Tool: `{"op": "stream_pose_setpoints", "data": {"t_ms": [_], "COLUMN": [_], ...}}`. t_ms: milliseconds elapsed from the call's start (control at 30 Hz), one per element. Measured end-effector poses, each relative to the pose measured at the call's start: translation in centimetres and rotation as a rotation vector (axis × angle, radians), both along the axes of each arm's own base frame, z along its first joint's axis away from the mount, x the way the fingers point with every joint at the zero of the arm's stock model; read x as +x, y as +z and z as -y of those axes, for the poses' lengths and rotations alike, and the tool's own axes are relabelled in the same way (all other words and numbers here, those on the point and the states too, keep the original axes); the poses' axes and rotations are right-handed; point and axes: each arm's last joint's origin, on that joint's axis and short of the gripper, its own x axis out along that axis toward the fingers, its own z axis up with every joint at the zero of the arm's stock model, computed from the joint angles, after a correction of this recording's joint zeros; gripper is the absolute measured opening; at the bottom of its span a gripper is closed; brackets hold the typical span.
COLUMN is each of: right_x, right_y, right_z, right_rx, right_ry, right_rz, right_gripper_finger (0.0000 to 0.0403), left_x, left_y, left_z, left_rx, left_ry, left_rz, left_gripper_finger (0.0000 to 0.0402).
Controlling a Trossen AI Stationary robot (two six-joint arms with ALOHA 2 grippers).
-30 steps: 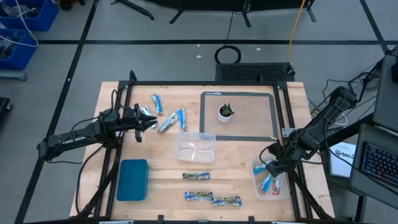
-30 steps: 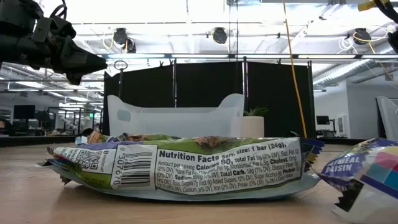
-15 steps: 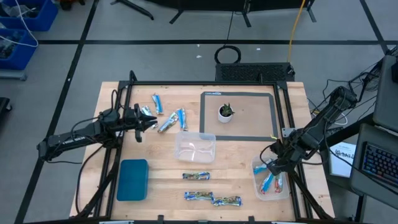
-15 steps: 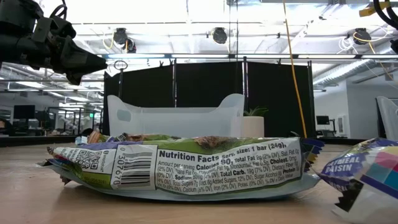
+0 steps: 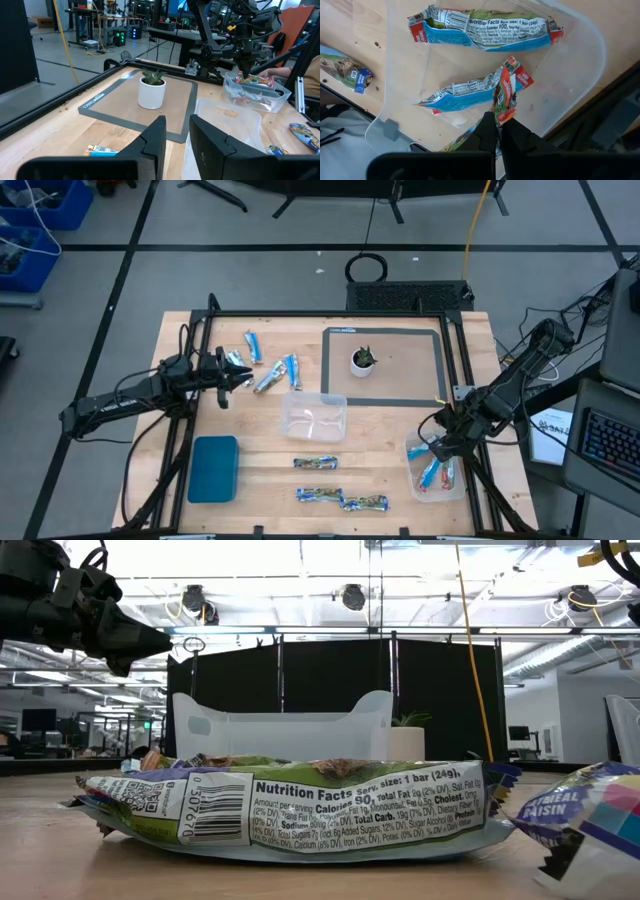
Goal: Pick and place Granola Bars by type
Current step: Put the red granola bar into the right transparent bin, then put the orange granola bar into the blue bin
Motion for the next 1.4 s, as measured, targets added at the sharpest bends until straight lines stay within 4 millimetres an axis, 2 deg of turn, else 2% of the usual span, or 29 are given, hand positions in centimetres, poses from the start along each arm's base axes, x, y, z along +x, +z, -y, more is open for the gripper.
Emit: {"op": "stream_pose_setpoints", "data": {"t_ms": [300,833,1067,1233,1300,1400], "right_x": [0.0,0.1,0.8,0.8,0.7,0.7], "right_y": [0.0,0.0,0.6,1.5,1.9,3.0], "right_z": [0.0,0.1,0.4,1.7,2.6,4.0], "right_rx": [-0.011,-0.024,-0.159,-0.266,-0.357,-0.584], "right_ry": [-0.007,-0.024,0.072,0.14,0.179,0.237], "right_rz": [0.012,0.025,0.293,0.446,0.533,0.69], "right_gripper_finger": [0.0003,0.0072,0.0093,0.0094,0.0094,0.0094], "left_x": [0.0,0.0,0.0,0.0,0.0,0.0], "left_y": [0.0,0.0,0.0,0.0,0.0,0.0], "left_z": [0.0,0.0,0.0,0.0,0.0,0.0], "left_rx": [0.0,0.0,0.0,0.0,0.0,0.0], "left_ry": [-0.001,0.0,0.0,0.0,0.0,-0.001], "left_rz": [0.0,0.0,0.0,0.0,0.0,0.0], "left_gripper_finger": [0.0093,0.0093,0.0093,0.0093,0.0093,0.0093]}}
